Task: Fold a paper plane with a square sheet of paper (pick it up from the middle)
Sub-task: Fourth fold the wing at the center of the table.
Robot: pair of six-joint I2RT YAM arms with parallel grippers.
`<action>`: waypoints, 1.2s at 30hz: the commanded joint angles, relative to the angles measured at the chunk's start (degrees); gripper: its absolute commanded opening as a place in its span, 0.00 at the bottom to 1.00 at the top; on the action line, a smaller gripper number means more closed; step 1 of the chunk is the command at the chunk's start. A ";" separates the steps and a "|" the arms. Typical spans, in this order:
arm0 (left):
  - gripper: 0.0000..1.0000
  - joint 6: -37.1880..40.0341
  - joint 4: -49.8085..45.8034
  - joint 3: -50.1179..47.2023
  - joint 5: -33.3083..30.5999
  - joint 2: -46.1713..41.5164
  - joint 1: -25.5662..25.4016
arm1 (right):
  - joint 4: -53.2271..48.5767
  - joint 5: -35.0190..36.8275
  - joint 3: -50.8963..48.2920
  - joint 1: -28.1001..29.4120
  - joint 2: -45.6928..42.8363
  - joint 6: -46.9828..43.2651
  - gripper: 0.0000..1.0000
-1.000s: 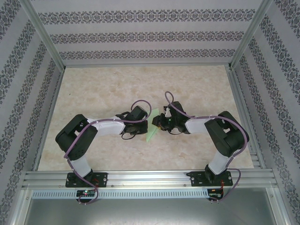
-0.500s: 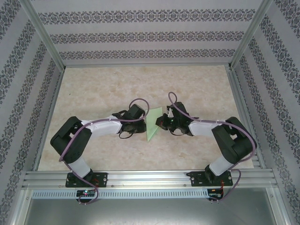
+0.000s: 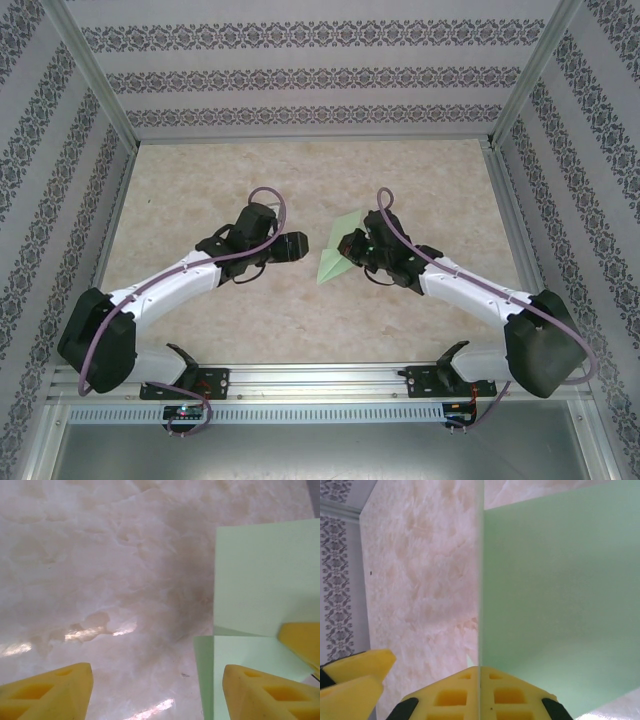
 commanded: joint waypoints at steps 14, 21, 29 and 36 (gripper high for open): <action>0.76 26.52 21.61 -11.55 5.89 4.24 -4.60 | 3.65 5.54 2.48 2.57 14.53 16.37 0.00; 0.72 34.40 23.15 -9.47 3.99 11.21 -8.46 | 3.43 4.06 1.04 1.93 14.62 20.33 0.00; 0.65 39.41 36.72 -12.72 1.30 15.42 -10.82 | 2.57 2.38 0.53 0.53 13.72 21.49 0.00; 0.54 43.41 39.26 -12.46 -2.02 18.97 -12.78 | 2.92 -0.07 1.14 0.08 13.45 22.19 0.04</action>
